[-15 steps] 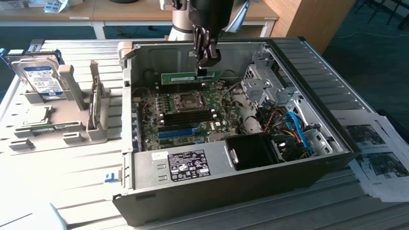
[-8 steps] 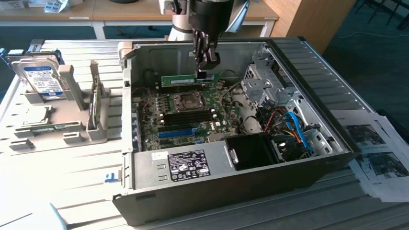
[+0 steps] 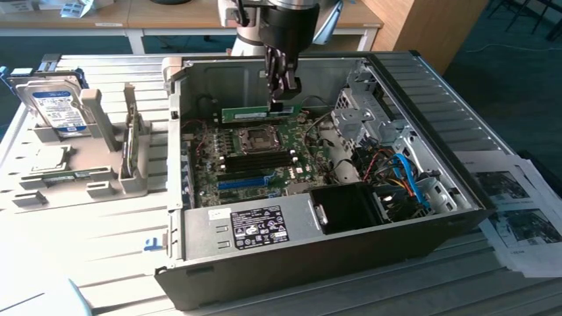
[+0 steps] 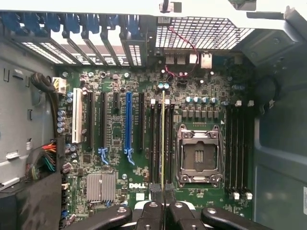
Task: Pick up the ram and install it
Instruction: 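Insert the ram into the slot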
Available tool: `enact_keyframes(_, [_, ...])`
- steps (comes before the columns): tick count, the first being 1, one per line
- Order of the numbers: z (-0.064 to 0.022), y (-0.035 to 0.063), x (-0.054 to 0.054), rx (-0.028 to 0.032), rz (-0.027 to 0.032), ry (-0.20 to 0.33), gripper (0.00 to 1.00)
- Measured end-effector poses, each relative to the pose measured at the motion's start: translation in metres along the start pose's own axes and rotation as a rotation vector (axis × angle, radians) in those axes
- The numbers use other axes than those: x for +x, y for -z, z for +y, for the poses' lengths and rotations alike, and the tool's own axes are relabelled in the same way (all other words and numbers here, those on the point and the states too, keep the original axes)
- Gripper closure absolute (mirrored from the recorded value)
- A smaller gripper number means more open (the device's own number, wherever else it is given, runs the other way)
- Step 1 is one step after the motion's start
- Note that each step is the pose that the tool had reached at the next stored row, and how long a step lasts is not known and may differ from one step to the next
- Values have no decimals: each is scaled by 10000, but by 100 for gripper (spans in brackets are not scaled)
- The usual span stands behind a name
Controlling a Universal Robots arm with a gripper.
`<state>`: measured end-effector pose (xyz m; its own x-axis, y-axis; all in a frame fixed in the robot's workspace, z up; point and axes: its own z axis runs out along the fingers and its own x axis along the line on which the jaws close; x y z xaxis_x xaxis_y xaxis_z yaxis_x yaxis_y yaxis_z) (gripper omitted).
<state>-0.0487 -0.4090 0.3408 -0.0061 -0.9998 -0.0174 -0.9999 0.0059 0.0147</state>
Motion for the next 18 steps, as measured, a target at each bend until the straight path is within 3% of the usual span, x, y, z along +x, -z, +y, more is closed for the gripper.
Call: enact_keyframes(18, [-3,-218,4,1,-2,0,88])
